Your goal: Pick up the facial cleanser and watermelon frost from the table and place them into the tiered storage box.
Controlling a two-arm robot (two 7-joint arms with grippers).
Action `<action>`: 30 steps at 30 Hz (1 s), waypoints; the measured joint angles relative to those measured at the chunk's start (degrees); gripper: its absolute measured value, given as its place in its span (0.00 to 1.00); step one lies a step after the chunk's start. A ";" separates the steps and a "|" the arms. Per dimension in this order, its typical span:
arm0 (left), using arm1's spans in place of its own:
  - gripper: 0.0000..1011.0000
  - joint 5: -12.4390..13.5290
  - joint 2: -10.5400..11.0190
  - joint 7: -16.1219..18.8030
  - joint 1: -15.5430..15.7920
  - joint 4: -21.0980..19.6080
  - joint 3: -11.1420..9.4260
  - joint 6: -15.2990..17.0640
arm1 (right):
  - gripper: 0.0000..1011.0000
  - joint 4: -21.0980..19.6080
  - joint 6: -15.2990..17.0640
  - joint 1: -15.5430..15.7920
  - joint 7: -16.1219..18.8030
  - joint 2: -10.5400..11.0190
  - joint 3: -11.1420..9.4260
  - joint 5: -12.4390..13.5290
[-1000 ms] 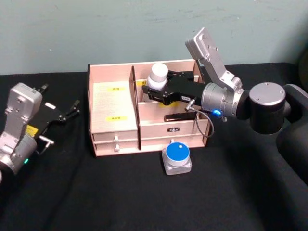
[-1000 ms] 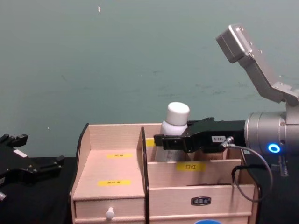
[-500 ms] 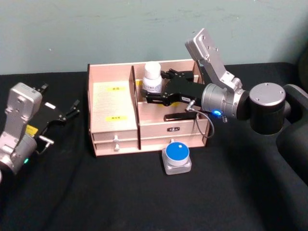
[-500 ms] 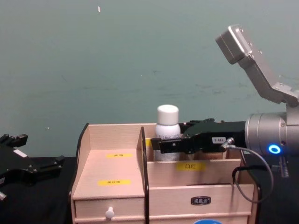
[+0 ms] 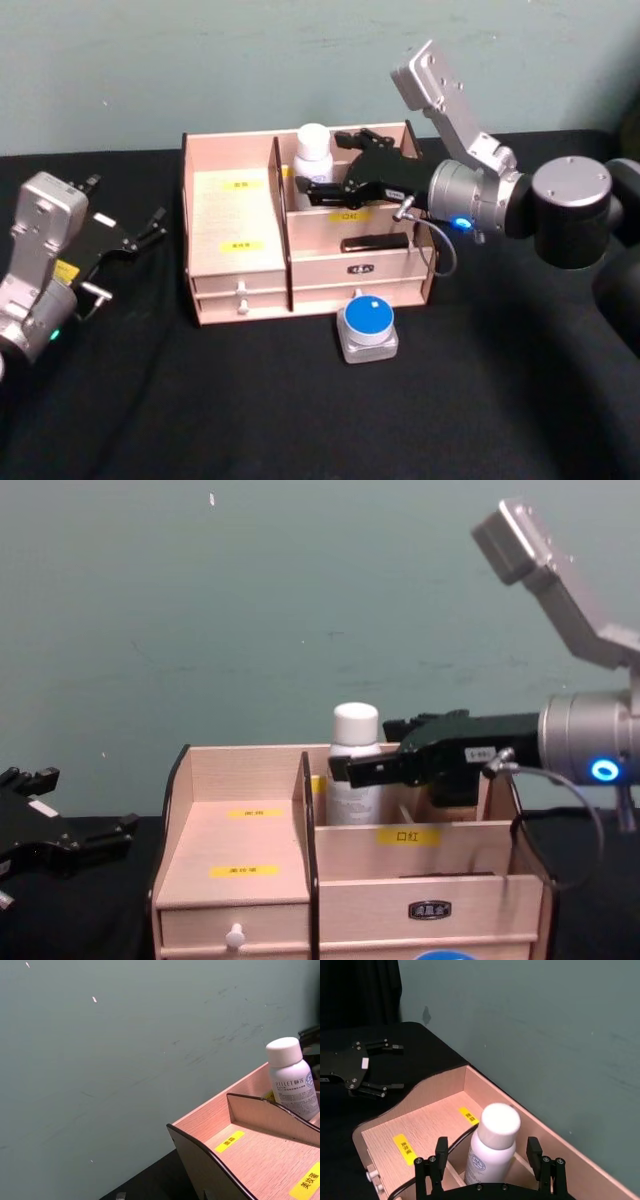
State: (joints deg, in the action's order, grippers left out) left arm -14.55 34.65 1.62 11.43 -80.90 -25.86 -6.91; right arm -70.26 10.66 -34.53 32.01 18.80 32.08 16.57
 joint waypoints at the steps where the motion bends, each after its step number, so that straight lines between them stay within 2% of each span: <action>1: 1.00 0.00 0.00 0.00 0.00 0.00 0.00 0.00 | 0.99 -0.89 0.52 0.13 -0.16 0.33 -0.05 0.00; 6: 1.00 0.00 0.00 0.00 0.00 0.00 0.00 0.00 | 0.99 -7.91 4.63 1.97 -1.66 2.92 -0.87 0.07; 10: 1.00 0.00 0.00 0.00 0.00 0.00 0.00 0.00 | 0.99 -14.32 7.63 4.66 -2.93 5.28 -2.23 1.29; 15: 1.00 0.00 0.00 0.00 0.00 0.00 0.00 0.00 | 0.99 -20.04 10.25 7.78 -4.22 7.33 -3.75 2.96; 23: 1.00 0.00 0.00 0.00 0.00 0.00 0.00 0.00 | 0.99 -28.07 12.57 13.22 -5.59 10.66 -5.08 5.48; 30: 1.00 0.00 0.00 0.00 0.00 0.00 0.00 0.00 | 0.99 -33.98 13.30 19.73 -7.77 13.76 -5.85 6.91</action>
State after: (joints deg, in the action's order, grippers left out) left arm -14.55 34.65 1.62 11.43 -80.90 -25.86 -6.91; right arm -104.23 23.96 -14.80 24.24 32.57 26.22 23.48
